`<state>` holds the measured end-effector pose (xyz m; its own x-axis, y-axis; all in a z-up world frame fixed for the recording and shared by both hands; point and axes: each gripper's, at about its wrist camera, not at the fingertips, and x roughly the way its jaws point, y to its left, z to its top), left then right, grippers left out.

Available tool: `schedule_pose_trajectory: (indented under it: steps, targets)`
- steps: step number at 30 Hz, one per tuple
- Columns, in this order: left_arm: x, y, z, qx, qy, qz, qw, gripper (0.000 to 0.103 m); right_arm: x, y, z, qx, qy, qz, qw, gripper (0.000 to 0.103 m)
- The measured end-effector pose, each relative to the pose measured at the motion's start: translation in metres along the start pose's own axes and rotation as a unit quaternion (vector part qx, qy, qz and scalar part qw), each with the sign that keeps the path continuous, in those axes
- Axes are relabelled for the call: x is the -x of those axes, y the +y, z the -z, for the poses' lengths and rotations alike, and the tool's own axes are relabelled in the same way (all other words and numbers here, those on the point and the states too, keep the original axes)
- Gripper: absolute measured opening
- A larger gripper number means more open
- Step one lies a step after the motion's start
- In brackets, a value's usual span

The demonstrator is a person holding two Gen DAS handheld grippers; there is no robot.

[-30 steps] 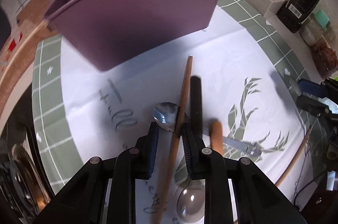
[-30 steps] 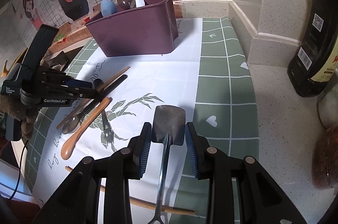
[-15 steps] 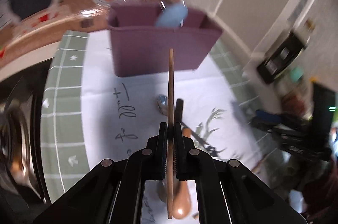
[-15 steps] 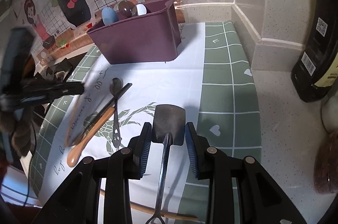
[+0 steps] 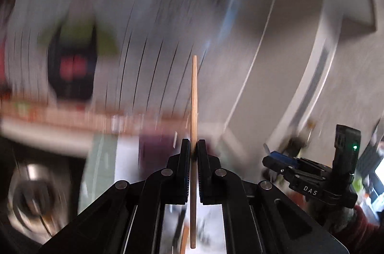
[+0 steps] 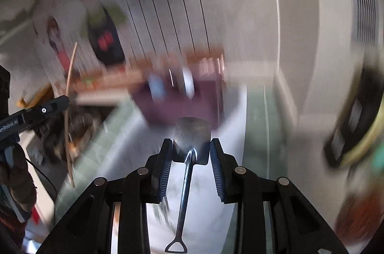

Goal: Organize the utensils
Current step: 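Lower the spatula and chopstick into the purple holder and open both grippers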

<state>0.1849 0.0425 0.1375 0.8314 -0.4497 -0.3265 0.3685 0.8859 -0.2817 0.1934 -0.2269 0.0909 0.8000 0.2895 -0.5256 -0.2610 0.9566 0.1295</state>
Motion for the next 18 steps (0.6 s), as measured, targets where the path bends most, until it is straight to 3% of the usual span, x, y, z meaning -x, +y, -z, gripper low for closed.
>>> schedule_pose_trajectory:
  steps: [4,7,10,18]
  targets:
    - [0.000,-0.012,-0.056,-0.030,-0.092,-0.011,0.9953,0.006,0.038,0.014,-0.088,0.025,-0.126,0.018,0.991,0.029]
    - [-0.022,-0.003,-0.061,-0.027,-0.100,-0.025,0.9943,0.006,0.031,0.015,-0.113,0.032,-0.172,0.034,0.984,0.029]
    - [-0.055,0.013,-0.050,-0.012,-0.088,-0.034,0.9955,0.006,0.003,0.009,-0.114,0.026,-0.171,0.031,0.984,0.029]
    - [-0.129,0.053,-0.019,0.028,-0.042,-0.055,0.9972,0.006,-0.092,-0.012,-0.086,0.015,-0.110,0.044,0.993,0.029]
